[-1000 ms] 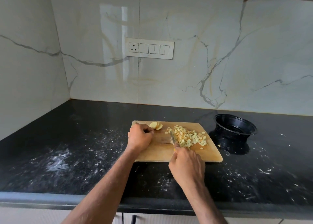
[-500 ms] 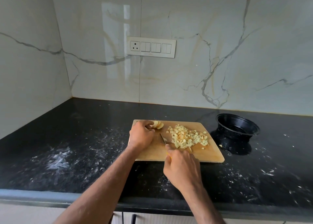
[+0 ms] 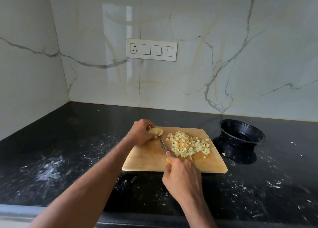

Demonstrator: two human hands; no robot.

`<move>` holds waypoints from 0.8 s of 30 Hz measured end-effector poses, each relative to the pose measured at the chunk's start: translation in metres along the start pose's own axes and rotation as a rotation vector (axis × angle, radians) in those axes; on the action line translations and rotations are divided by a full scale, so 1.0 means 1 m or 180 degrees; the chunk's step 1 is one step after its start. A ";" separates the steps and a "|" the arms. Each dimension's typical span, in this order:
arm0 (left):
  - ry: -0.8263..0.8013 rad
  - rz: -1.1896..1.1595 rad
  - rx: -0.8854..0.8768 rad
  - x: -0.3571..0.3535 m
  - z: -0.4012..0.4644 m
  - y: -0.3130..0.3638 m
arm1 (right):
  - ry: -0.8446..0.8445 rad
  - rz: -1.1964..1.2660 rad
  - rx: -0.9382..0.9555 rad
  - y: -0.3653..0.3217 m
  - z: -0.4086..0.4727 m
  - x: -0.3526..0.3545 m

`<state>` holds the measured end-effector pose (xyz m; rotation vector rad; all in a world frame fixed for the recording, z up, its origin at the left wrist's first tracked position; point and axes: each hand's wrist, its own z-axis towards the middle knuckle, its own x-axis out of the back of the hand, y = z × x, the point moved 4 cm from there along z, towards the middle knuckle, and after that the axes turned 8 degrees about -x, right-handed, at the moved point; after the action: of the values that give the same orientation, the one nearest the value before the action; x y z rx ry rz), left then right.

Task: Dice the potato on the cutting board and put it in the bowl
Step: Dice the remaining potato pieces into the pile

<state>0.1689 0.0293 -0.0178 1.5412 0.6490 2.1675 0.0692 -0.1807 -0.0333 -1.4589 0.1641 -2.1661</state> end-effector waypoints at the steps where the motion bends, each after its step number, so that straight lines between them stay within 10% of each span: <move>1: 0.0054 0.0049 0.0008 0.001 0.000 -0.001 | -0.0004 0.0017 0.0000 0.000 0.000 0.000; 24: -0.0067 -0.0193 -0.0152 0.012 -0.044 0.010 | 0.0083 0.0119 -0.0105 0.001 0.000 0.003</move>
<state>0.1228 0.0218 -0.0149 1.4984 0.6246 2.1044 0.0681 -0.1831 -0.0309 -1.4347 0.2357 -2.1627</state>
